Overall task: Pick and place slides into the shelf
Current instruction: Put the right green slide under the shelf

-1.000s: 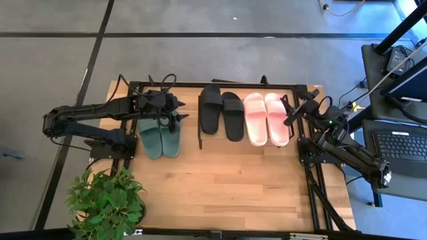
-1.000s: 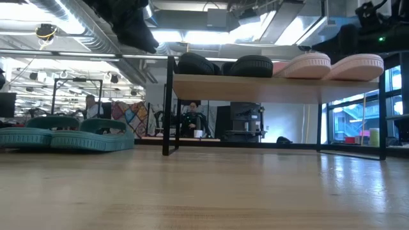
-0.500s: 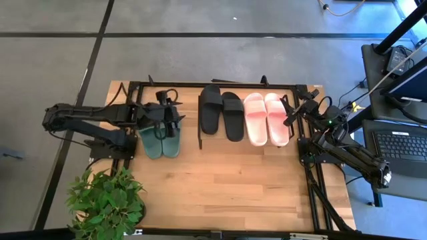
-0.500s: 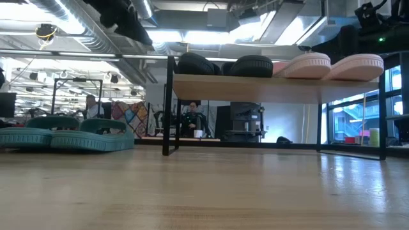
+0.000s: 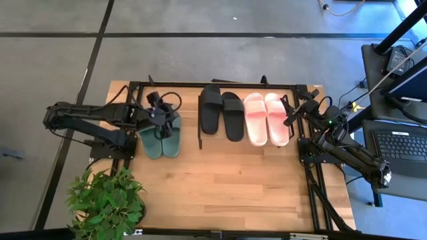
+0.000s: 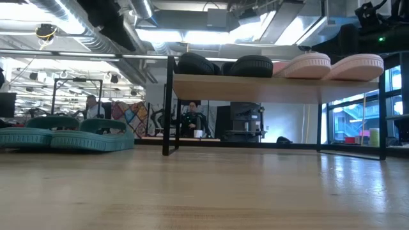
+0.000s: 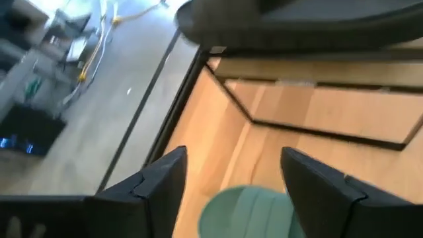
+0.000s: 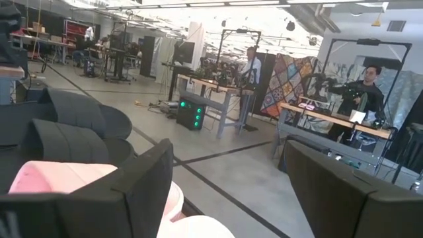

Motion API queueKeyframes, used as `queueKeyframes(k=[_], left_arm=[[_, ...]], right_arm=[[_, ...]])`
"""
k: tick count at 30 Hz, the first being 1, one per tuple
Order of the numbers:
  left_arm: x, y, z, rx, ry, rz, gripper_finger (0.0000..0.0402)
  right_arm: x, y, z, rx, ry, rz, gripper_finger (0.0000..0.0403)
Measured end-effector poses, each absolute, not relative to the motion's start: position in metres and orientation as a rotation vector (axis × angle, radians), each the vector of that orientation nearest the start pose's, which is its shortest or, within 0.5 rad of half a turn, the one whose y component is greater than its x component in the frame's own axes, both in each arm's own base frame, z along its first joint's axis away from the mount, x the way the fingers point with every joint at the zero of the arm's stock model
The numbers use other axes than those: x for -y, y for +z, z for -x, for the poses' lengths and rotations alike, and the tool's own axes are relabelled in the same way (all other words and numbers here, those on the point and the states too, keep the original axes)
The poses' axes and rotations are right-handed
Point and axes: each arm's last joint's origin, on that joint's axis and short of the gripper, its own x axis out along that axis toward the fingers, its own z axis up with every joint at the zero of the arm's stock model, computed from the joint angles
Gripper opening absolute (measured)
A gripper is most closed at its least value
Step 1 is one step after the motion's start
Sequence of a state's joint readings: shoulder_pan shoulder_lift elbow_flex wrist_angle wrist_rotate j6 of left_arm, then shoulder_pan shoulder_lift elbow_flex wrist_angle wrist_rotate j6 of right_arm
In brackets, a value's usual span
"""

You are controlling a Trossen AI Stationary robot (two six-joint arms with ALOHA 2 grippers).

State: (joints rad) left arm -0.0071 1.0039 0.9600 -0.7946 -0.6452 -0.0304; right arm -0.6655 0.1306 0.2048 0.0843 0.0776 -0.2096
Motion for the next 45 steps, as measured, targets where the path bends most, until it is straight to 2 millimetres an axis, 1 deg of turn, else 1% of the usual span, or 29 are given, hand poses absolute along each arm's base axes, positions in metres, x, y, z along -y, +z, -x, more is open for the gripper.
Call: queueKeyframes(k=[2,3,6,10,15,18,21,30,33,36,39,42,45], left_arm=[[-0.016,0.305,-0.184,-0.826,0.624,-0.222,0.0235],[-0.016,0.301,-0.186,-0.848,0.622,-0.230,0.0235],[-0.016,0.282,-0.193,-0.955,0.582,-0.303,0.0235],[-0.016,0.258,-0.208,-1.077,0.550,-0.374,0.0235],[-0.015,0.231,-0.228,-1.205,0.531,-0.416,0.0235],[-0.015,0.216,-0.235,-1.285,0.519,-0.440,0.0235],[-0.015,0.203,-0.240,-1.346,0.497,-0.427,0.0235],[-0.017,0.180,-0.246,-1.464,0.516,-0.421,0.0235],[-0.019,0.174,-0.244,-1.492,0.542,-0.443,0.0235],[-0.024,0.168,-0.238,-1.505,0.597,-0.429,0.0235],[-0.026,0.164,-0.234,-1.523,0.616,-0.428,0.0234],[-0.027,0.162,-0.232,-1.532,0.619,-0.427,0.0219],[-0.027,0.162,-0.232,-1.531,0.619,-0.426,0.0188]], right_arm=[[0.060,0.231,-0.072,0.077,-0.756,0.247,0.0287],[0.060,0.231,-0.072,0.077,-0.756,0.247,0.0287],[0.060,0.231,-0.072,0.077,-0.756,0.248,0.0287],[0.060,0.231,-0.072,0.076,-0.756,0.249,0.0287],[0.060,0.231,-0.072,0.076,-0.756,0.247,0.0287],[0.060,0.231,-0.072,0.074,-0.756,0.248,0.0287],[0.060,0.231,-0.072,0.072,-0.755,0.247,0.0287],[0.060,0.230,-0.072,0.067,-0.755,0.247,0.0287],[0.060,0.230,-0.072,0.067,-0.755,0.247,0.0287],[0.060,0.230,-0.072,0.067,-0.755,0.247,0.0287],[0.060,0.230,-0.072,0.067,-0.755,0.247,0.0287],[0.060,0.230,-0.072,0.067,-0.755,0.247,0.0287],[0.060,0.230,-0.072,0.067,-0.755,0.247,0.0287]])
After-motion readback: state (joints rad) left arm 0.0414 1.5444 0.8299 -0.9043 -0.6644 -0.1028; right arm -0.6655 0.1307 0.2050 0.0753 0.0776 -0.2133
